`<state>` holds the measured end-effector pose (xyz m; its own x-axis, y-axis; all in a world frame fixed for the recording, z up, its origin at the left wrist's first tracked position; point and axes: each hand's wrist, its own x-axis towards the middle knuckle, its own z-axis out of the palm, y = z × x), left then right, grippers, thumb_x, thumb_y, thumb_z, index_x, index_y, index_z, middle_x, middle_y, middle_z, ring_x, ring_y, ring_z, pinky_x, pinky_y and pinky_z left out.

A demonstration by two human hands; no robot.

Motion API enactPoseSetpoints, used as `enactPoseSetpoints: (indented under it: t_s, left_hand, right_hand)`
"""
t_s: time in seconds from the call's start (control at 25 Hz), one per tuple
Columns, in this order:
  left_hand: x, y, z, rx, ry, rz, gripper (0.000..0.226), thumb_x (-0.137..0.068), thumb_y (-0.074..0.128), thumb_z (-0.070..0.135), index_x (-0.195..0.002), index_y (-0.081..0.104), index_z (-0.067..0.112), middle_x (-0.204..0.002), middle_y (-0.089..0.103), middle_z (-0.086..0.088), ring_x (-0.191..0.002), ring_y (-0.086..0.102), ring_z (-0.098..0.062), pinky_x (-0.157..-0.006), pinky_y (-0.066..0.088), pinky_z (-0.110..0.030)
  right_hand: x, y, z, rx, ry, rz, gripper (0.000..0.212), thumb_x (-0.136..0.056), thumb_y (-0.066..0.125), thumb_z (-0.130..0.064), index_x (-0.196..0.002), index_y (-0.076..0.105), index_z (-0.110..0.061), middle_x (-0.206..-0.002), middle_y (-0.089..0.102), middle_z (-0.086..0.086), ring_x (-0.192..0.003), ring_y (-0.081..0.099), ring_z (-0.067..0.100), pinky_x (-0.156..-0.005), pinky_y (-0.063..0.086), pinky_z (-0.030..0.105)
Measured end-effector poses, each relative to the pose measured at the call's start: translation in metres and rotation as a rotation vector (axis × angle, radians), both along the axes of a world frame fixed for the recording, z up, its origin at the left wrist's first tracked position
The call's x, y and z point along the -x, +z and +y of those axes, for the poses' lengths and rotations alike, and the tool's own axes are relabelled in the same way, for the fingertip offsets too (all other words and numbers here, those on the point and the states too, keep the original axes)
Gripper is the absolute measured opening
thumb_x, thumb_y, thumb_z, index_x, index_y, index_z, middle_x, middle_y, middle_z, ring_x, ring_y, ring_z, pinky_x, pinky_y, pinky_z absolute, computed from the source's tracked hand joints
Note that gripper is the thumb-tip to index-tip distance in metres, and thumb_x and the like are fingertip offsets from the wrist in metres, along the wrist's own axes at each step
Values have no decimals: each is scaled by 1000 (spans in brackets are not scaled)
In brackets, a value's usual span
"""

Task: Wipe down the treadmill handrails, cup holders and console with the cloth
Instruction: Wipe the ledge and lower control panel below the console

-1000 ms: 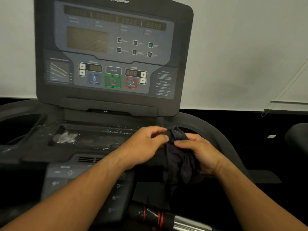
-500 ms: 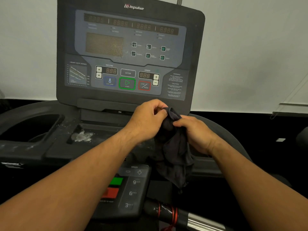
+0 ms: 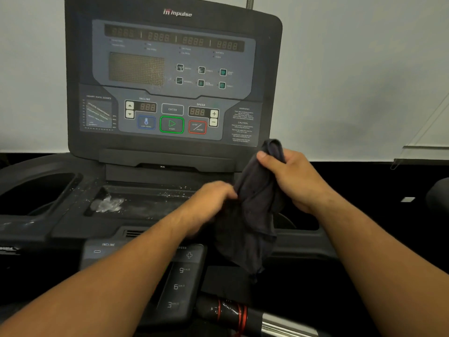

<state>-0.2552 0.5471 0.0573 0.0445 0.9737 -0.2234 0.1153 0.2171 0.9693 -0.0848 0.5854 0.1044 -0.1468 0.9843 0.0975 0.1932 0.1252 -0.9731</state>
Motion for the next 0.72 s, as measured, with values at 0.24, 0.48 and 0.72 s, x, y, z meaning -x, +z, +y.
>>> enactPoseSetpoints:
  t_s: [0.24, 0.48, 0.72]
  left_hand:
    - [-1, -23, 0, -25, -37, 258, 9, -82, 68, 19, -84, 71, 10, -83, 73, -5, -74, 68, -19, -71, 54, -33]
    - [-10, -15, 9, -37, 225, -48, 20, -95, 60, 18, -86, 68, 2, -76, 66, -14, -63, 59, -21, -56, 47, -28]
    - [-54, 0, 6, -21, 173, -110, 38, -96, 56, 39, -80, 66, 7, -82, 66, -18, -67, 61, -24, -60, 51, -30]
  right_hand:
    - [-36, 30, 19, 20, -157, 199, 19, -92, 65, -30, -82, 68, -14, -76, 71, 2, -73, 68, 14, -71, 57, 30]
    - [-64, 0, 23, 194, -242, 46, 19, -87, 61, -21, -74, 66, -8, -70, 67, 9, -66, 64, 22, -66, 51, 37]
    - [-37, -30, -23, 58, 57, -243, 18, -82, 57, -11, -64, 62, -14, -55, 59, -3, -52, 50, 11, -54, 41, 32]
